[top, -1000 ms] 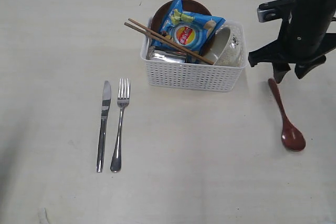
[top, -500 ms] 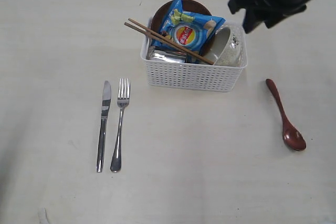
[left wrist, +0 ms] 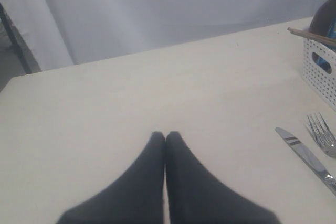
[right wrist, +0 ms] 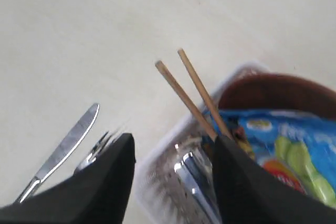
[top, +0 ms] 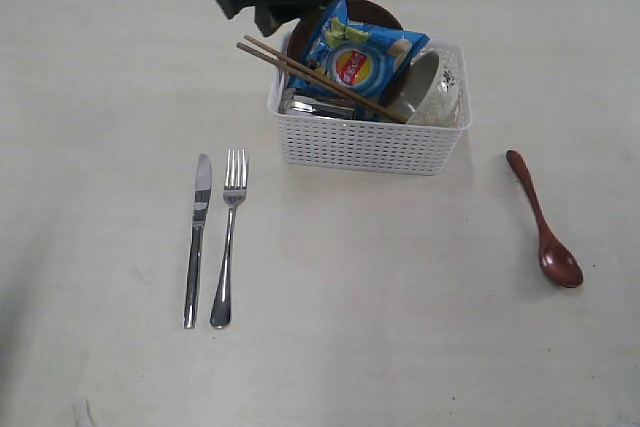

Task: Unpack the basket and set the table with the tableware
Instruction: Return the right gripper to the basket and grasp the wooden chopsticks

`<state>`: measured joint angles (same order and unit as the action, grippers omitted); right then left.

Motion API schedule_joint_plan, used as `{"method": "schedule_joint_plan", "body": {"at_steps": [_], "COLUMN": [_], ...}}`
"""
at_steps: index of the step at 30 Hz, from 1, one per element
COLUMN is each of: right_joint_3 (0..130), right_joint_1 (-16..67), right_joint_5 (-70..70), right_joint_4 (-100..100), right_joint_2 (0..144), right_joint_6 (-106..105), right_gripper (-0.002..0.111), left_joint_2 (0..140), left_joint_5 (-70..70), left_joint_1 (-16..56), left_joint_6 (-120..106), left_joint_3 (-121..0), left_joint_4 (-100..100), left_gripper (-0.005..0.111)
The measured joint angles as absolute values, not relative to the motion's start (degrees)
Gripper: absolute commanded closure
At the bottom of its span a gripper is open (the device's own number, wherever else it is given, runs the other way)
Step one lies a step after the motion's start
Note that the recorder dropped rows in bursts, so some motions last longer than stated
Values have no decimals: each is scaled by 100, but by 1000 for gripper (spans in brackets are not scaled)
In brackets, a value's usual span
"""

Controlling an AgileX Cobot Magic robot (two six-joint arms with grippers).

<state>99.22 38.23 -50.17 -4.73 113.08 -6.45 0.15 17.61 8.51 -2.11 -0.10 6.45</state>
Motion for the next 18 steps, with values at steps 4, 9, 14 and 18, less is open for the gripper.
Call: {"method": "schedule_joint_plan", "body": {"at_steps": [4,9,14,18], "right_joint_3": [10585,11199,11473,11484], "right_joint_1": [4041,4129,4141,4141], "right_joint_5": [-4995,-5046,-5070,-5078], "right_joint_4": [-258,-54,142,454], "right_joint_2": [11992,12651,13011,13162], "right_joint_6": [-667,-731,-811,-848], "right_gripper": [51,51,51,54], "left_joint_2": [15,15,15,15], "left_joint_5": [1761,1761,1761,1761], "left_joint_1": [851,851,851,851], "left_joint_6": [-211,-211,-211,-211], "left_joint_3": [-10,-10,-10,-10], "left_joint_4": [645,645,645,645], "left_gripper": [107,107,107,107]}}
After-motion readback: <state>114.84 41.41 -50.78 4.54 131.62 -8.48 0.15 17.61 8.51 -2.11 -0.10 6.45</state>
